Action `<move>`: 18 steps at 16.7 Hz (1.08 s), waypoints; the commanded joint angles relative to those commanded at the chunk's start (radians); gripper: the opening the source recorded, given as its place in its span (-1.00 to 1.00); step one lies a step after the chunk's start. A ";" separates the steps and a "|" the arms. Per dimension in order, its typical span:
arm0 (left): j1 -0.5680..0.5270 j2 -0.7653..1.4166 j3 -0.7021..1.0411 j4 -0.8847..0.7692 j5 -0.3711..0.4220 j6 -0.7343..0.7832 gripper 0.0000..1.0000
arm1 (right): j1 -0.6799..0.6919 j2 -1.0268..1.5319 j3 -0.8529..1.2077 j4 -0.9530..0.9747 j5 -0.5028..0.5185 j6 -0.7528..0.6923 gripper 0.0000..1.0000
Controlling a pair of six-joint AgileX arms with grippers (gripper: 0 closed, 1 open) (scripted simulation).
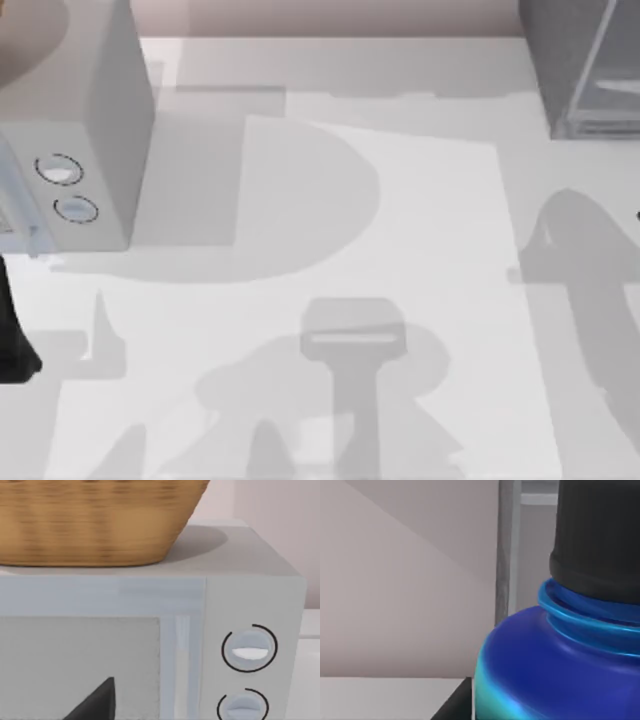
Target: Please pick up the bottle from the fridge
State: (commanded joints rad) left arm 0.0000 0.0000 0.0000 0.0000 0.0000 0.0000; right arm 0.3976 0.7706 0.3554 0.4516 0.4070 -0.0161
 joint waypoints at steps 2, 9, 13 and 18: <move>0.000 0.000 0.000 0.000 0.000 0.000 1.00 | 0.101 0.211 0.070 0.094 0.103 0.007 -1.00; 0.000 0.000 0.000 0.000 0.000 0.000 1.00 | 0.449 0.919 0.334 0.433 0.457 0.036 -1.00; 0.000 0.000 0.000 0.000 0.000 0.000 1.00 | 0.603 1.212 0.483 0.611 0.616 0.041 -1.00; 0.000 0.000 0.000 0.000 0.000 0.000 1.00 | 0.698 1.383 0.590 0.736 0.714 0.039 -1.00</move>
State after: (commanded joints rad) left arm 0.0000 0.0000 0.0000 0.0000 0.0000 0.0000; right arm 1.0952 2.1539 0.9459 1.1874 1.1209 0.0225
